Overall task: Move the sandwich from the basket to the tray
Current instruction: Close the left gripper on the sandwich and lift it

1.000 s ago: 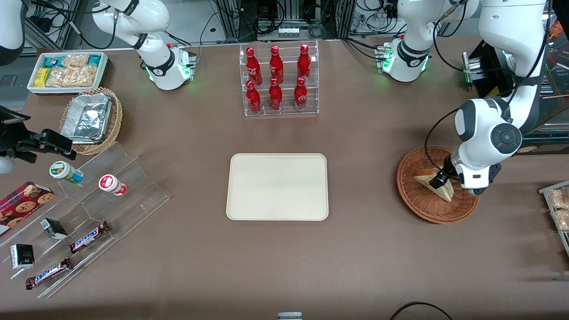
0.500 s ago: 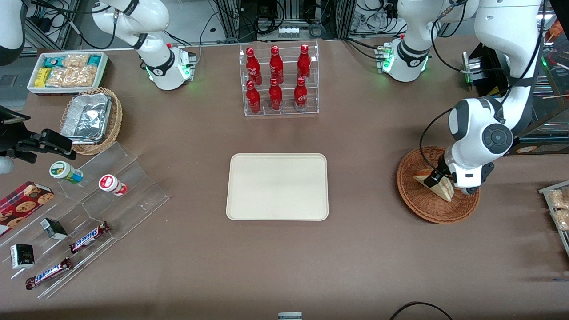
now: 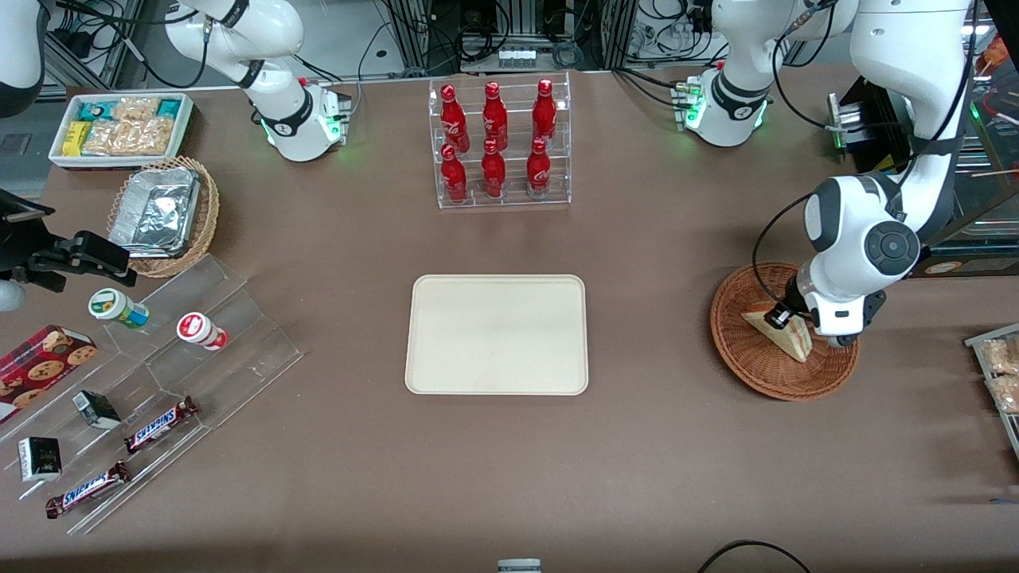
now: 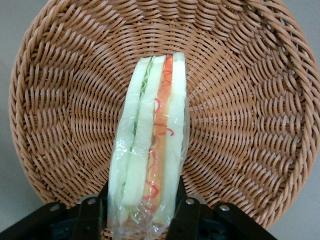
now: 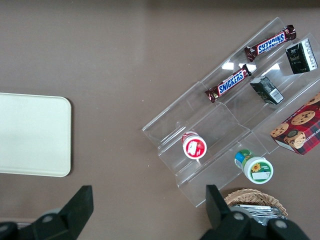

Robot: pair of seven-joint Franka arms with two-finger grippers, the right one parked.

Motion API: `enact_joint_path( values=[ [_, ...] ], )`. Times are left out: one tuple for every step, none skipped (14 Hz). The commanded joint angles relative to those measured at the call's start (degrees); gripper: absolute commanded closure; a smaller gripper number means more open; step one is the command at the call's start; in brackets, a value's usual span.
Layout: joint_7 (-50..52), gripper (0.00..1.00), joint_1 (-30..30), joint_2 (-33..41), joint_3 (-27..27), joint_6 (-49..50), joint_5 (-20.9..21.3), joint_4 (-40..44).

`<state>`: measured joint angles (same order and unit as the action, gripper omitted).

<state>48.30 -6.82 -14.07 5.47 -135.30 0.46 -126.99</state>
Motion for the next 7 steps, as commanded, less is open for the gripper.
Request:
enact_joint_path(
  values=[
    [0.65, 0.73, -0.3, 1.14, 0.42, -0.31, 0.24, -0.98],
    [0.74, 0.73, -0.3, 1.32, 0.42, -0.14, 0.24, -0.81],
    [0.83, 0.73, -0.39, 1.93, 0.42, 0.13, 0.24, -0.63],
    [0.83, 0.73, -0.39, 2.72, 0.42, 0.65, 0.24, -0.54],
    [0.74, 0.73, -0.48, 3.68, 0.42, 1.35, 0.24, -0.45],
    [0.65, 0.73, -0.56, 4.3, 0.42, 1.97, 0.5, -0.37],
    [0.65, 0.73, -0.91, 4.92, 0.42, 2.76, 0.68, -0.1]
  ],
)
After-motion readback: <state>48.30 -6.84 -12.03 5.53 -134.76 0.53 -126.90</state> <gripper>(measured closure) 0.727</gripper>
